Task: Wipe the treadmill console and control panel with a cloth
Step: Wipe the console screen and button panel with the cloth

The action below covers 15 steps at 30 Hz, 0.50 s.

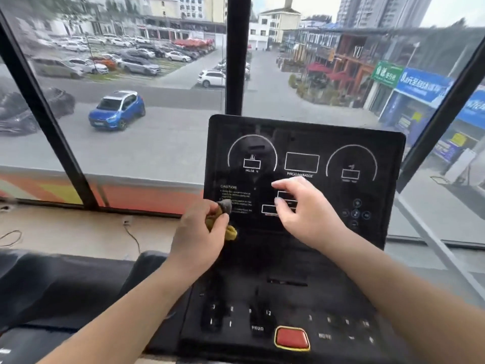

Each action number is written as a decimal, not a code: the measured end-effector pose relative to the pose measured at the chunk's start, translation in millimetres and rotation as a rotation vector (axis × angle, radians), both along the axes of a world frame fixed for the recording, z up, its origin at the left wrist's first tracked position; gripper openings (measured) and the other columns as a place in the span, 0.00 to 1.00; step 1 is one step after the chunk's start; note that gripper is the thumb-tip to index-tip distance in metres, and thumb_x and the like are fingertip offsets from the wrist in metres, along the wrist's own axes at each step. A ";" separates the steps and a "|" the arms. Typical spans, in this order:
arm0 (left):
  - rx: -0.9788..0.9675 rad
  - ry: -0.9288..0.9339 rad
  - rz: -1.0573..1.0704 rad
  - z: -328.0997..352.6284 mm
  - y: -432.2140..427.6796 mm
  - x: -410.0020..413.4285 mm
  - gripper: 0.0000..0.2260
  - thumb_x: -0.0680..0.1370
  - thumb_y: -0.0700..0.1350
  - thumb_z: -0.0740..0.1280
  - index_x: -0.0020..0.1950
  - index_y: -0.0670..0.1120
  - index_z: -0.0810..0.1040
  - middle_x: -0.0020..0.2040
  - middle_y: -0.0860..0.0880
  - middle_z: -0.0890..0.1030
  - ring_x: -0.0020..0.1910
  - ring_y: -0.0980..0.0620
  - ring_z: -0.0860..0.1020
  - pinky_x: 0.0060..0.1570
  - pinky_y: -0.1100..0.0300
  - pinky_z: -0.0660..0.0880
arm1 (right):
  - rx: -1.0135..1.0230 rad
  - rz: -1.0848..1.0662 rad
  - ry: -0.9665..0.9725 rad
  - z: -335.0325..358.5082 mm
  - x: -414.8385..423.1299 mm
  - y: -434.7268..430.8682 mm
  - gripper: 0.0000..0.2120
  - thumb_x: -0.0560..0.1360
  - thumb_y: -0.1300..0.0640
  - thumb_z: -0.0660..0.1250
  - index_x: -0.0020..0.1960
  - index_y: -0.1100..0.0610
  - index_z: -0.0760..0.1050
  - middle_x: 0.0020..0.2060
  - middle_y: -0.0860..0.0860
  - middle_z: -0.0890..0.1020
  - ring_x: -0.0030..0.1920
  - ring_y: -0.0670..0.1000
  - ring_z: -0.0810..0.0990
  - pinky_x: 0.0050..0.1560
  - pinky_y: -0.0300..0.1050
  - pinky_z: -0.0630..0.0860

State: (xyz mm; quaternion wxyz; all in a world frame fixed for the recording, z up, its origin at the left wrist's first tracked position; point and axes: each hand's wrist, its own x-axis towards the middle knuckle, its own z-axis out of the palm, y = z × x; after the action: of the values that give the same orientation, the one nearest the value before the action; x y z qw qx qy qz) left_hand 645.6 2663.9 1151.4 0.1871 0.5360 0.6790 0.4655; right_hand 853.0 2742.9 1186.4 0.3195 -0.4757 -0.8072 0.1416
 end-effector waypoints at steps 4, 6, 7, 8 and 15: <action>0.171 0.004 0.135 44.8 65.1 -15.5 0.02 0.81 0.47 0.69 0.51 0.50 0.78 0.41 0.57 0.82 0.42 0.61 0.81 0.44 0.65 0.76 | 0.214 -0.024 -0.114 49.7 -0.8 61.2 0.19 0.80 0.54 0.68 0.70 0.51 0.75 0.67 0.45 0.76 0.70 0.48 0.71 0.69 0.49 0.72; 0.246 0.027 0.147 65.6 92.2 -21.1 0.03 0.81 0.47 0.70 0.52 0.49 0.78 0.43 0.57 0.81 0.43 0.62 0.81 0.46 0.67 0.76 | 0.293 -0.044 -0.226 72.3 -2.6 90.2 0.22 0.80 0.51 0.66 0.74 0.52 0.71 0.73 0.48 0.72 0.76 0.51 0.66 0.76 0.52 0.66; 0.261 0.070 0.135 74.5 102.9 -21.6 0.03 0.80 0.47 0.70 0.51 0.48 0.79 0.43 0.57 0.80 0.42 0.63 0.80 0.44 0.72 0.74 | 0.306 -0.057 -0.272 80.7 -4.1 102.6 0.24 0.81 0.50 0.66 0.76 0.52 0.69 0.76 0.50 0.70 0.78 0.53 0.64 0.79 0.53 0.62; 0.276 0.134 0.119 79.4 113.7 -21.1 0.03 0.80 0.46 0.71 0.51 0.48 0.79 0.44 0.56 0.79 0.42 0.62 0.79 0.43 0.74 0.71 | 0.288 -0.070 -0.304 85.0 -5.3 114.3 0.26 0.81 0.49 0.64 0.77 0.53 0.66 0.78 0.51 0.68 0.79 0.54 0.62 0.80 0.53 0.60; 0.383 0.588 -0.028 32.7 167.4 -24.1 0.06 0.76 0.39 0.73 0.52 0.44 0.79 0.54 0.52 0.79 0.56 0.49 0.75 0.59 0.51 0.76 | 0.362 -0.160 -0.275 42.0 -19.0 152.4 0.26 0.82 0.45 0.62 0.75 0.57 0.71 0.68 0.51 0.78 0.71 0.56 0.73 0.76 0.51 0.64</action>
State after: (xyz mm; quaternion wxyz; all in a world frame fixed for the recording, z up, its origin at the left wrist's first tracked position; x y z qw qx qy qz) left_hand 621.5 2831.3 1184.2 -0.1142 0.6817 0.5969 0.4074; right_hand 834.0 2895.3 1228.4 0.2967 -0.4878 -0.8152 -0.0975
